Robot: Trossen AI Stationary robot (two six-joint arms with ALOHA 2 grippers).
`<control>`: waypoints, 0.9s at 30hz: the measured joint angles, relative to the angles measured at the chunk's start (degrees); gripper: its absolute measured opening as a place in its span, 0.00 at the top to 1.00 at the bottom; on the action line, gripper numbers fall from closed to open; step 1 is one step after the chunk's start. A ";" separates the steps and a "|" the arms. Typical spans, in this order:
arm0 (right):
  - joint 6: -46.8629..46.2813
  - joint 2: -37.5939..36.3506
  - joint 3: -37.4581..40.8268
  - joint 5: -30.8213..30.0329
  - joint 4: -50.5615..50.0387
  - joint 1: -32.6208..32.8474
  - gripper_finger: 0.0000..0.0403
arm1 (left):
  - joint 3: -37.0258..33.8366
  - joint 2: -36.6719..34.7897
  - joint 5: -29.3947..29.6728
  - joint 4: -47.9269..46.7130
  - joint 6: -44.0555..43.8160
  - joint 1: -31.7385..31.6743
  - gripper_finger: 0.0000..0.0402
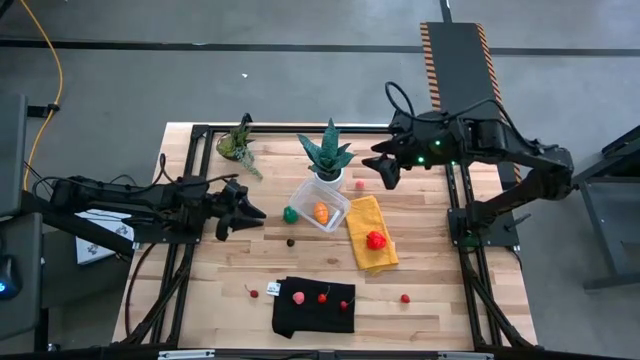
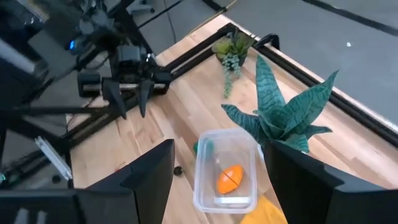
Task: Pick and placing Produce into tupperware
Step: Put the green bell pepper into the transparent container
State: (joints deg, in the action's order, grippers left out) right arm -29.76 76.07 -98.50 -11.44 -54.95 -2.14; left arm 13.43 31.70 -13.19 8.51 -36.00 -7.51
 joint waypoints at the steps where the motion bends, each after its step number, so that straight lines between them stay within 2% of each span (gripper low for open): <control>1: -0.79 0.11 0.00 -0.52 -0.03 0.47 0.41 | 0.00 0.01 0.30 -0.33 0.31 0.00 0.65; 14: -6.31 0.87 0.00 -8.69 -0.03 8.11 0.41 | 0.00 0.06 9.45 -7.82 1.25 -0.02 0.98; 20: -6.31 0.87 0.00 -12.70 -0.03 10.16 0.41 | 0.00 0.68 14.59 -13.85 1.25 -0.02 0.96; 23: -6.32 0.87 0.00 -12.84 -0.03 10.21 0.41 | 0.00 1.66 16.92 -13.84 0.92 -0.02 0.95; 27: -6.32 0.87 0.00 -12.97 -0.03 10.19 0.41 | 0.02 3.44 23.56 -12.28 -0.28 -0.04 0.99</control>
State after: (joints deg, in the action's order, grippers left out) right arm -36.07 76.95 -98.50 -24.40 -54.98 8.05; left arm 13.45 35.14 10.37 -3.77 -36.27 -7.55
